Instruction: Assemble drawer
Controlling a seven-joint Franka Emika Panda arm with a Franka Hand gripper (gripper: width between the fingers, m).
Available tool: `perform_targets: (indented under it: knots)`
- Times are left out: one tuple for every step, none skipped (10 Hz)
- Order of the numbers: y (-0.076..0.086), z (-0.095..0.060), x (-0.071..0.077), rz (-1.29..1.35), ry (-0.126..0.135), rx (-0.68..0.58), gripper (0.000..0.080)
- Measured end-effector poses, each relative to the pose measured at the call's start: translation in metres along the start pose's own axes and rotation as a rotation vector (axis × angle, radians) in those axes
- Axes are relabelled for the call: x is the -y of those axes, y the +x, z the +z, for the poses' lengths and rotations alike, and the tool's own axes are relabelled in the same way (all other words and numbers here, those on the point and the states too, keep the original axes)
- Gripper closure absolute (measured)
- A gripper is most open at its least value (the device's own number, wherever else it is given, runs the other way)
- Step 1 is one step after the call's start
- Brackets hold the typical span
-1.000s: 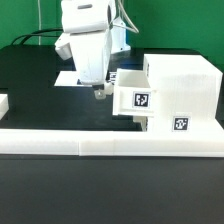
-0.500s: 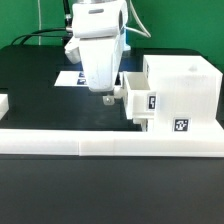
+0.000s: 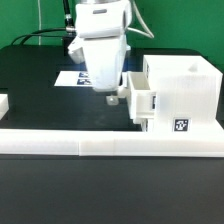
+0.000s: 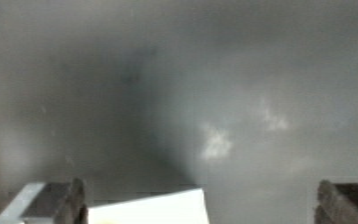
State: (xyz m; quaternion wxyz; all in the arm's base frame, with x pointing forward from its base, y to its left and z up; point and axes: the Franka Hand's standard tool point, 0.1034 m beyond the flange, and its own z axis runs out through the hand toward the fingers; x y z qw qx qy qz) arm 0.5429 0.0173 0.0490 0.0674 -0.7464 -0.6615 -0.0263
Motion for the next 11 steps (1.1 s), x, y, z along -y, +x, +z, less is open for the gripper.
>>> perform_targets:
  knots:
    - [0.011, 0.002, 0.001, -0.009, -0.003, 0.0, 0.0151]
    - [0.016, 0.003, 0.001, 0.003, -0.004, 0.007, 0.0151]
    - [0.016, 0.003, 0.001, 0.017, -0.004, 0.01, 0.0151]
    - [0.014, 0.003, 0.001, 0.016, -0.003, 0.01, 0.0151]
    - [0.002, 0.0, 0.0, 0.012, -0.002, 0.014, 0.0151]
    - [-0.014, -0.003, 0.0, -0.015, 0.02, 0.018, 0.0151]
    - [-0.032, -0.008, -0.003, -0.013, 0.042, 0.022, 0.0151]
    - [-0.041, -0.014, -0.007, -0.009, 0.043, 0.028, 0.0151]
    - [-0.041, -0.02, -0.011, 0.013, 0.015, 0.037, 0.0151]
    - [-0.032, -0.022, -0.017, 0.063, -0.065, 0.037, 0.0151]
    - [-0.026, -0.016, -0.01, 0.065, -0.095, 0.032, 0.0151]
